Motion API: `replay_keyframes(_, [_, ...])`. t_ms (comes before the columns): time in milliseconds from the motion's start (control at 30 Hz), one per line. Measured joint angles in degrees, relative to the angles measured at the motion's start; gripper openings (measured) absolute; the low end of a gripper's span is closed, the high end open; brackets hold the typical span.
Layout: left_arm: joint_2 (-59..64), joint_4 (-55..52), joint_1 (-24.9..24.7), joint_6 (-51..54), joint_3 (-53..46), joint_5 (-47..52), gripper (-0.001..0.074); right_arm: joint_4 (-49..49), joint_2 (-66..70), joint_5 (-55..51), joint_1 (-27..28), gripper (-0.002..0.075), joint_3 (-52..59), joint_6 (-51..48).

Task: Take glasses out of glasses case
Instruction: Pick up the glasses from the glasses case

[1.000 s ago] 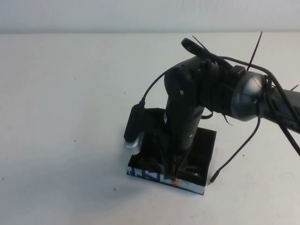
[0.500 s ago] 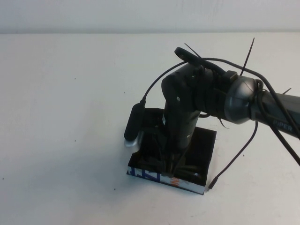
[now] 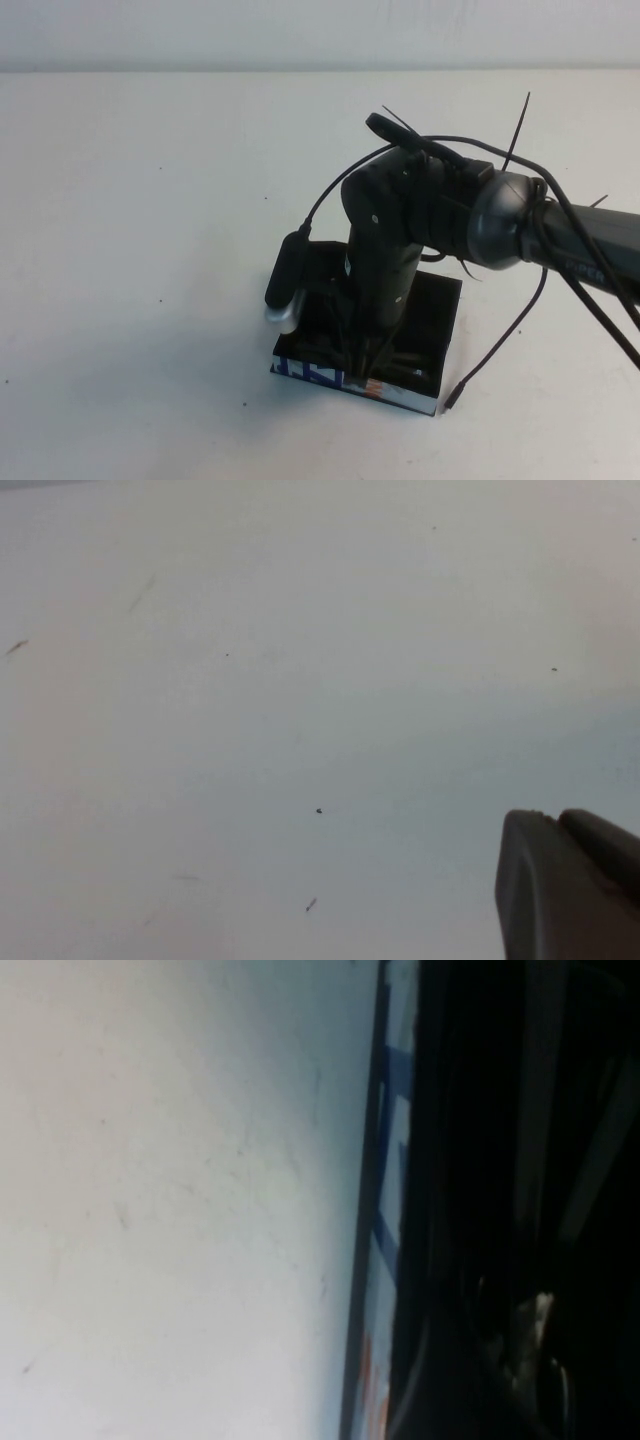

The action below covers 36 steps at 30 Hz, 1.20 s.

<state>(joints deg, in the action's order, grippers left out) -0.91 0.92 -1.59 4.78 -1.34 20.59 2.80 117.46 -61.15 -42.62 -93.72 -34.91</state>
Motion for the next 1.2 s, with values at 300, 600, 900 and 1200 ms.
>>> replay_keyframes(300, [0.0,0.0,0.0,0.0,0.0,0.0,-0.0005,0.2,0.9,0.5,0.0,0.0316,0.0,0.0])
replay_keyframes(600, [0.0,0.0,0.0,0.0,0.0,0.0,-0.0005,0.4,2.3,0.6,0.1,0.0187,0.0,0.5])
replay_keyframes(900, [0.0,0.0,0.0,0.0,0.0,0.0,-0.0005,1.7,0.4,-0.5,0.1,0.0011,-0.3,2.8])
replay_keyframes(1200, [0.0,0.0,0.0,0.0,0.0,0.0,-0.0005,3.0,-7.7,-5.2,0.1,0.0009,-0.3,3.0])
